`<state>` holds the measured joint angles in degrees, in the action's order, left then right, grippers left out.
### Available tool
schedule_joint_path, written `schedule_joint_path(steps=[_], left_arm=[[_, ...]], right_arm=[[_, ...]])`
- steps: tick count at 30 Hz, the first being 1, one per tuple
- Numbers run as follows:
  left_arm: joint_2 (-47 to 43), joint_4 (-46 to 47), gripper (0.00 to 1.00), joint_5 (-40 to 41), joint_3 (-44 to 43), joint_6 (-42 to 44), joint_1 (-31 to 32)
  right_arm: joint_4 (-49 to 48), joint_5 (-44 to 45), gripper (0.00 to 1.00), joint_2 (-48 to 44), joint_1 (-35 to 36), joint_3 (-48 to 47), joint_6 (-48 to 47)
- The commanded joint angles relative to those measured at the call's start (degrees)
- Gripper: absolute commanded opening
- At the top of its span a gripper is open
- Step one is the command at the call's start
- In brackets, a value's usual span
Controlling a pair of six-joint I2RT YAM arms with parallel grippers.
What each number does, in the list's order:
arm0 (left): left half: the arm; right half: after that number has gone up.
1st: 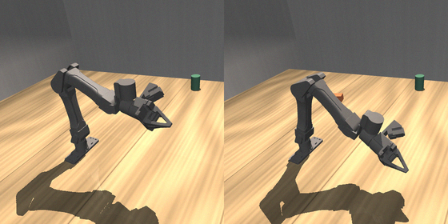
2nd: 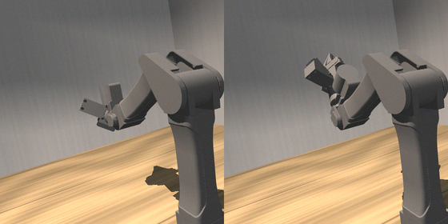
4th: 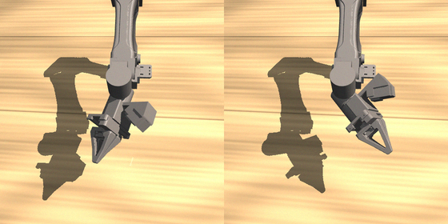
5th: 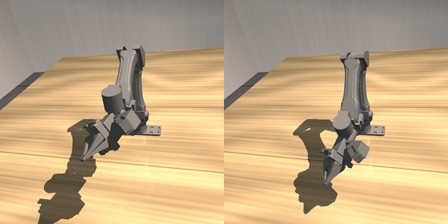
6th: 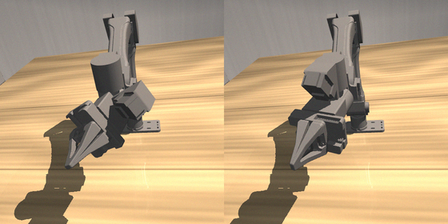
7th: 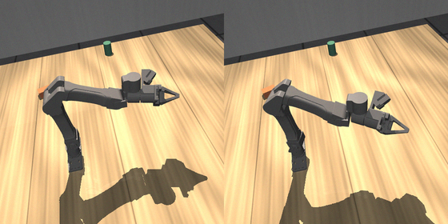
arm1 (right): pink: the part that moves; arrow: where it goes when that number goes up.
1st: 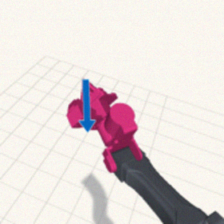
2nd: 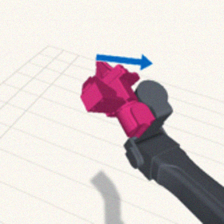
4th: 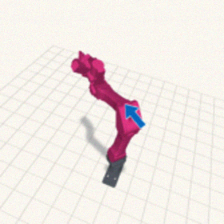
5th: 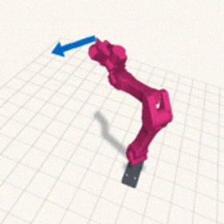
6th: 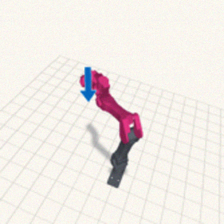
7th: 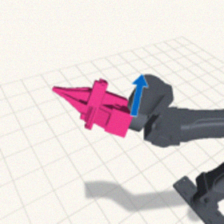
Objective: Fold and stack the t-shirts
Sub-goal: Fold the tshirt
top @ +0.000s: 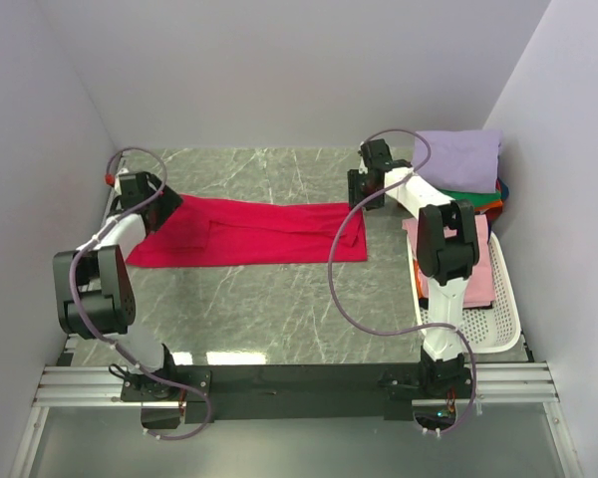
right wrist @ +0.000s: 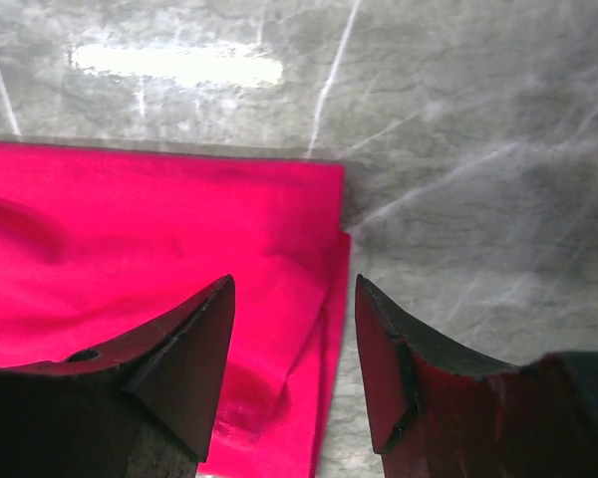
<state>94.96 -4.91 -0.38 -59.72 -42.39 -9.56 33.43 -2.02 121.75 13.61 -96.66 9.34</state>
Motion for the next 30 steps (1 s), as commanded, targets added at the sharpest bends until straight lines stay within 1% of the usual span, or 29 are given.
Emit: schedule_joint_path(steps=[1,5,7,8,13,18,23,27,30], left_arm=[[-2.49,1.57,0.79,2.14,3.99,-2.78,0.77],[-1.1,0.87,0.8,0.92,4.62,-2.26,0.86],[1.62,-0.1,0.8,0.82,3.22,-1.56,0.77],[2.77,-0.36,0.8,-0.83,2.6,-1.38,0.77],[8.66,-1.42,0.8,-3.83,-0.56,-0.94,0.42],[13.22,-2.12,0.8,-6.47,-3.29,-0.24,-0.72],[16.48,-3.35,0.8,-7.27,-8.21,0.29,-1.42],[20.08,-5.28,0.8,-6.56,-14.34,0.91,-1.42],[23.24,-7.3,0.8,-5.86,-19.09,1.61,-1.42]], right_arm=[[-0.47,-3.16,0.59,-0.03,-0.33,-1.69,1.2],[-1.08,-4.22,0.59,0.68,-0.25,-0.02,2.08],[-0.91,-4.39,0.59,0.76,-0.33,0.42,2.61],[-0.65,-4.31,0.59,1.2,-0.33,0.25,2.78],[0.94,-4.04,0.58,1.73,-0.33,1.38,3.13],[0.67,-4.13,0.54,0.33,-0.25,4.64,3.66],[1.73,-3.95,0.52,-0.46,0.19,6.04,3.93],[2.08,-4.66,0.51,-1.43,0.81,7.98,4.63],[2.34,-4.57,0.45,-2.4,1.86,10.26,5.42]])
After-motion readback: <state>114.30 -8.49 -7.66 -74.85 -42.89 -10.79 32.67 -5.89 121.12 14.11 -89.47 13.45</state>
